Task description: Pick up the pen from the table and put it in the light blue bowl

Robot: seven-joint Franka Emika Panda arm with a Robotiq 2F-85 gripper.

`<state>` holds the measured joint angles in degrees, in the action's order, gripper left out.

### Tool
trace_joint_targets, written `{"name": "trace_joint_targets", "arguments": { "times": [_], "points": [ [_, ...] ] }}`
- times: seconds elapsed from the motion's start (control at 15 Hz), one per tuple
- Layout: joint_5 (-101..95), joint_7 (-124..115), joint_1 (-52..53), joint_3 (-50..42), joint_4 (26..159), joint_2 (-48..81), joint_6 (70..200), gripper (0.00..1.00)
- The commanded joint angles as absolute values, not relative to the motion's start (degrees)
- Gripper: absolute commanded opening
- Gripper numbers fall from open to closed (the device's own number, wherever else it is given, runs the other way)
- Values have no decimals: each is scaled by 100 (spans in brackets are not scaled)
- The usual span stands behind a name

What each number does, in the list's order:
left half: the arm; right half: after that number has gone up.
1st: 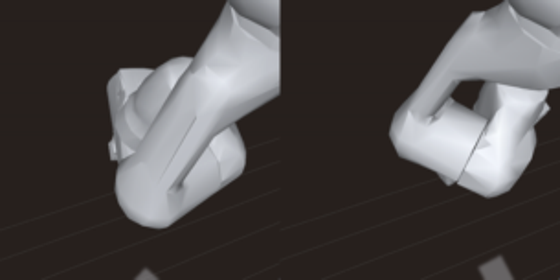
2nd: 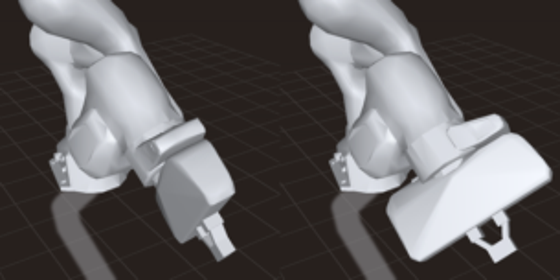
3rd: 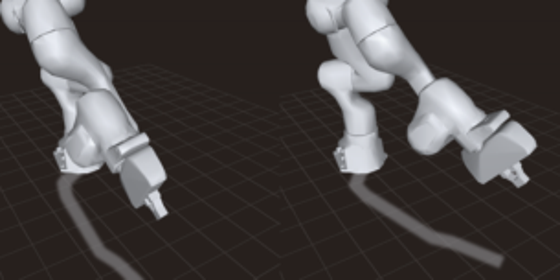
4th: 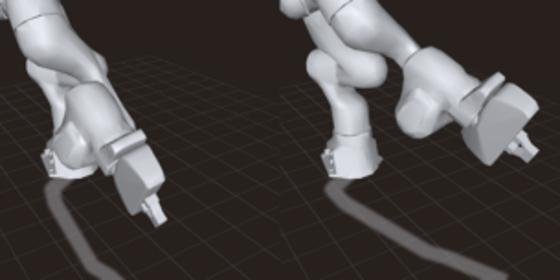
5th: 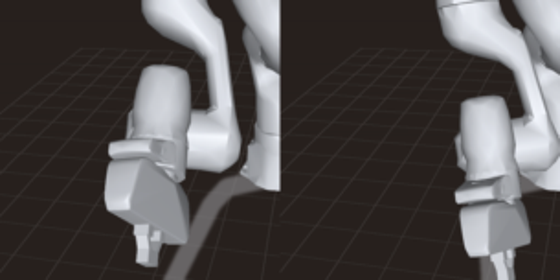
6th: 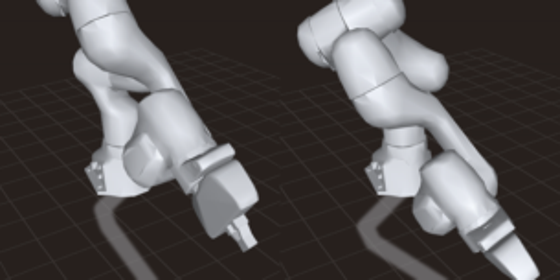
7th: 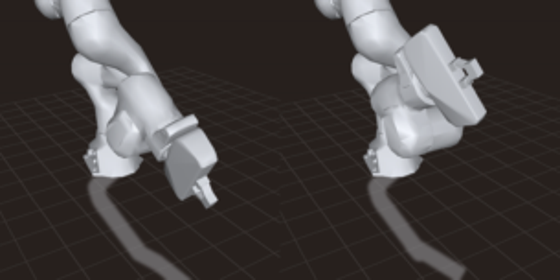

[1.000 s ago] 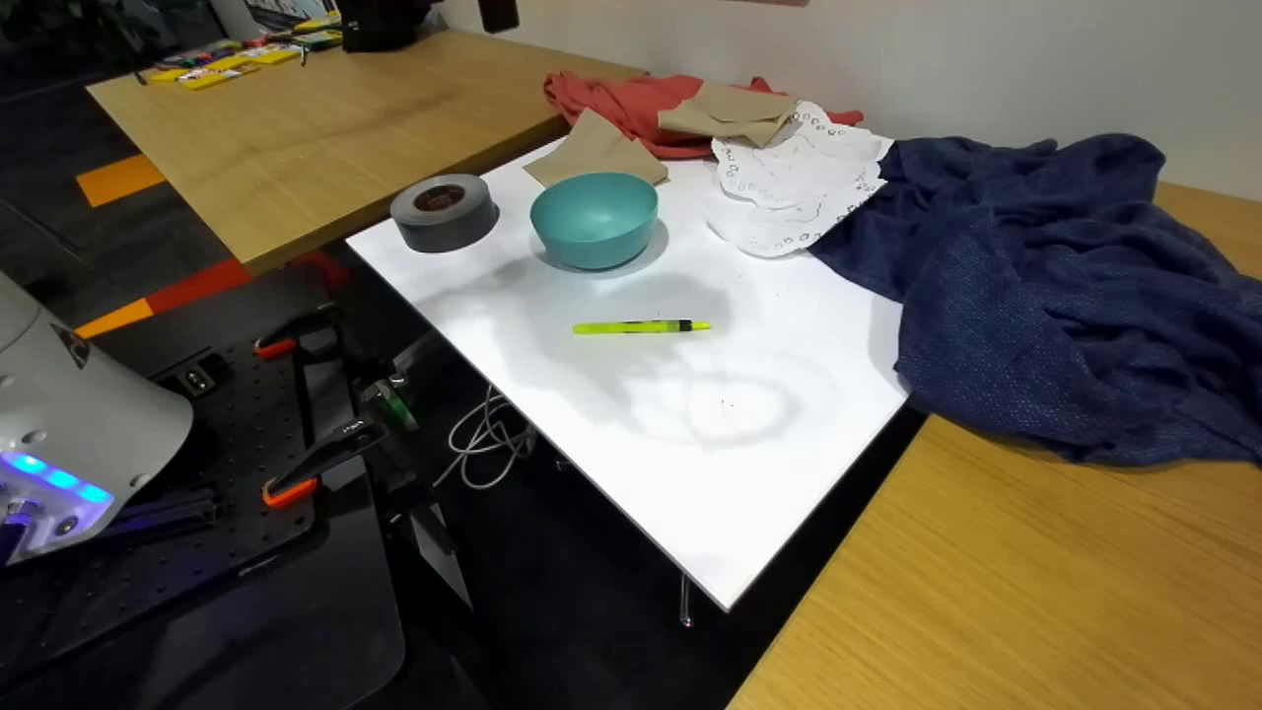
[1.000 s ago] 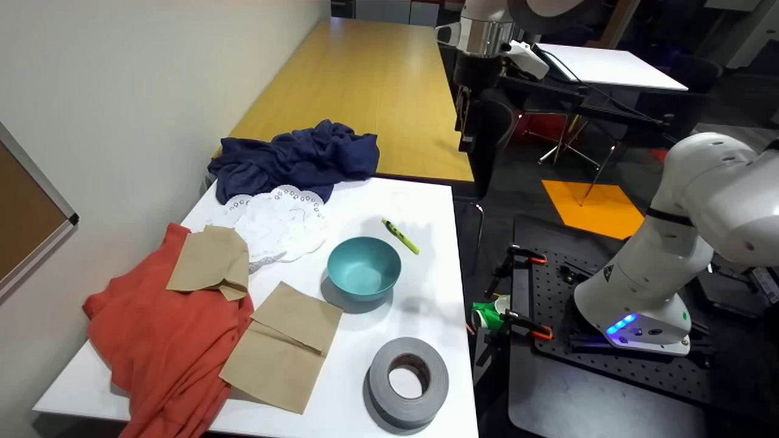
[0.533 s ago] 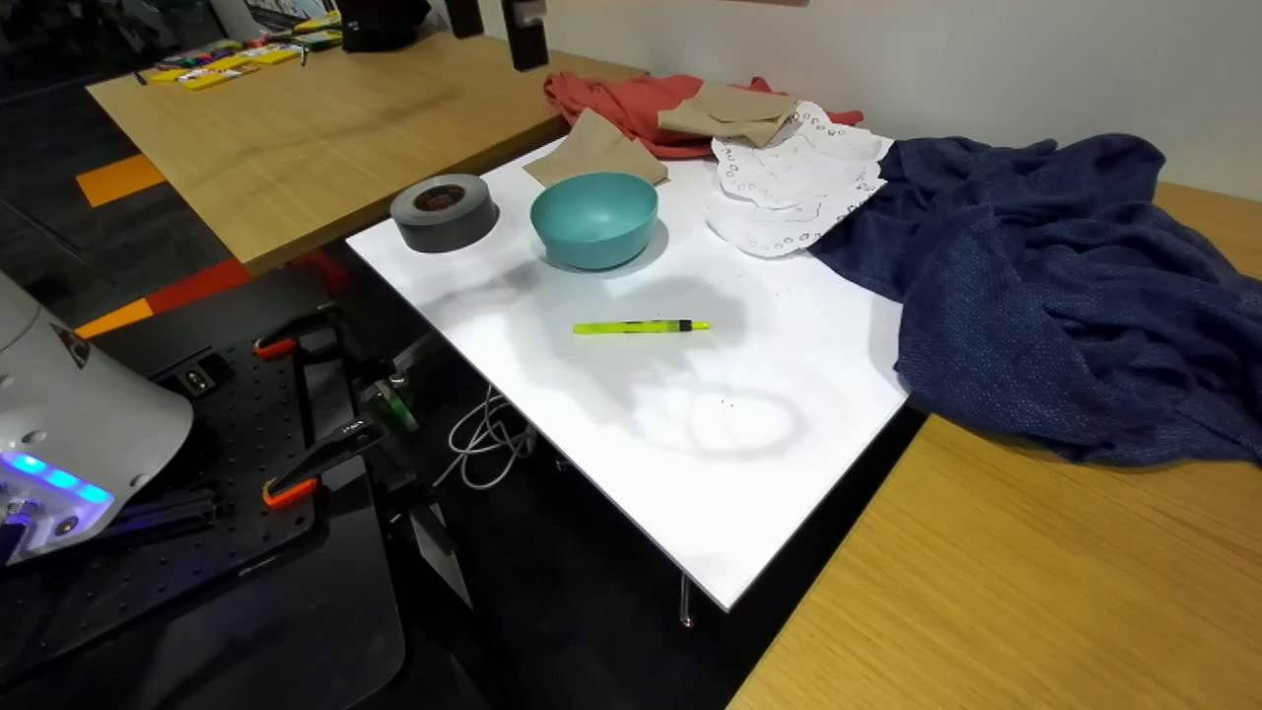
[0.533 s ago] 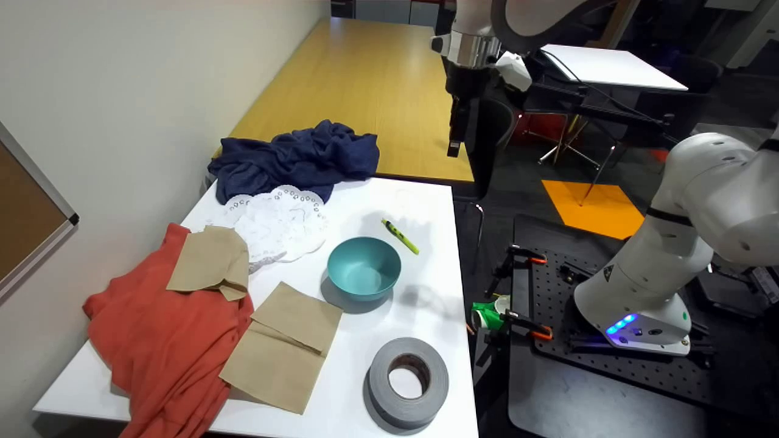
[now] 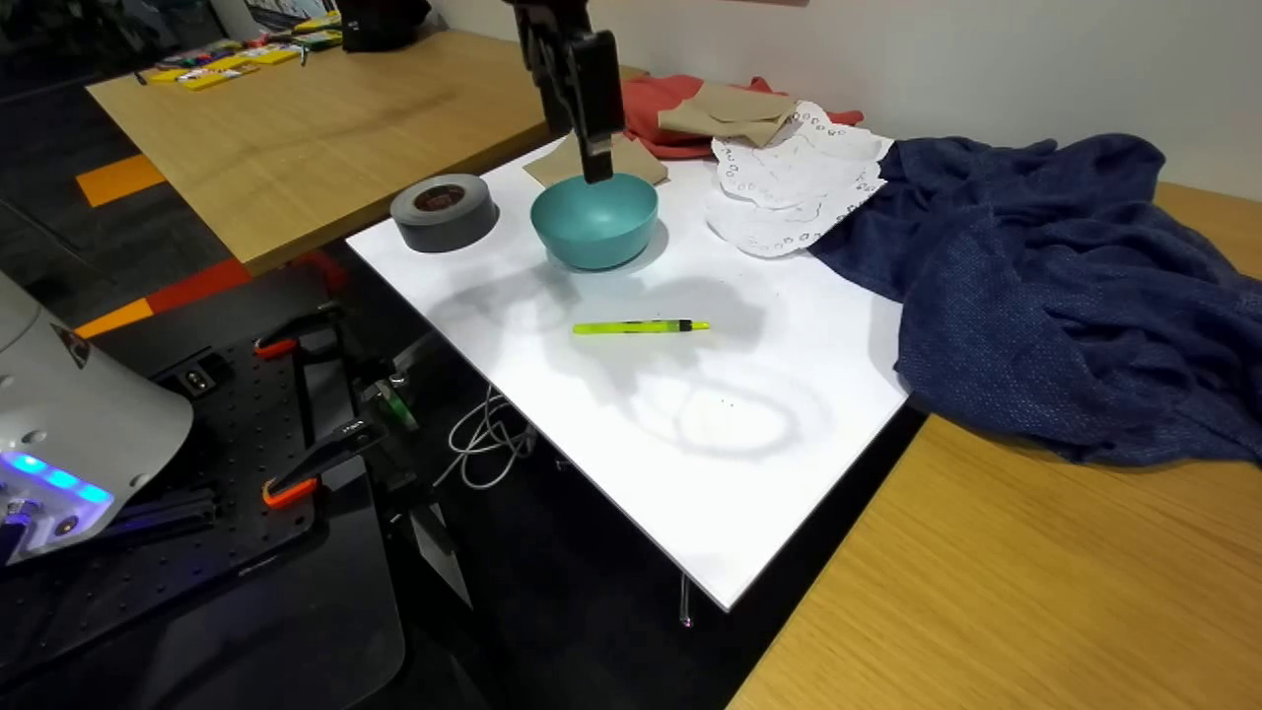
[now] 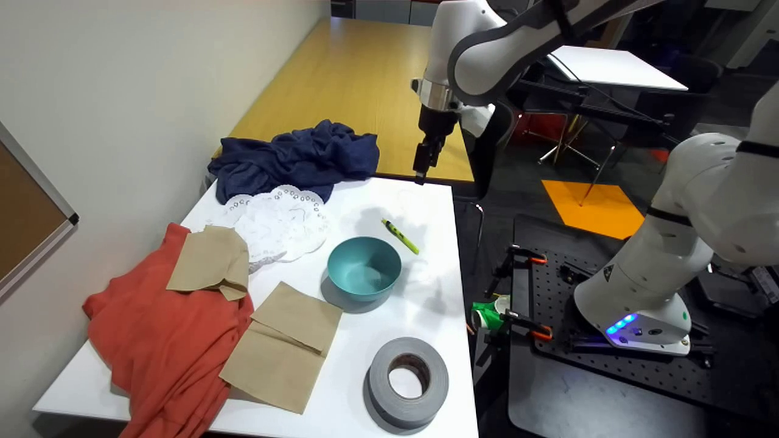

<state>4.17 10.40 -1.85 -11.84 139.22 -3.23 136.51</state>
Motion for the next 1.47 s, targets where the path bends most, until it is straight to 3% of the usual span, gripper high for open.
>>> {"name": "trace_joint_targets", "arguments": {
  "times": [0.0, 0.53, 1.4],
  "points": [
    [750, 623, -353, -965, 13858, 279, 14356, 100],
    [702, -534, -349, -792, 13608, 1487, 15264, 100],
    [922, -847, -459, -669, 12995, 2737, 15682, 100]
  ]
}}
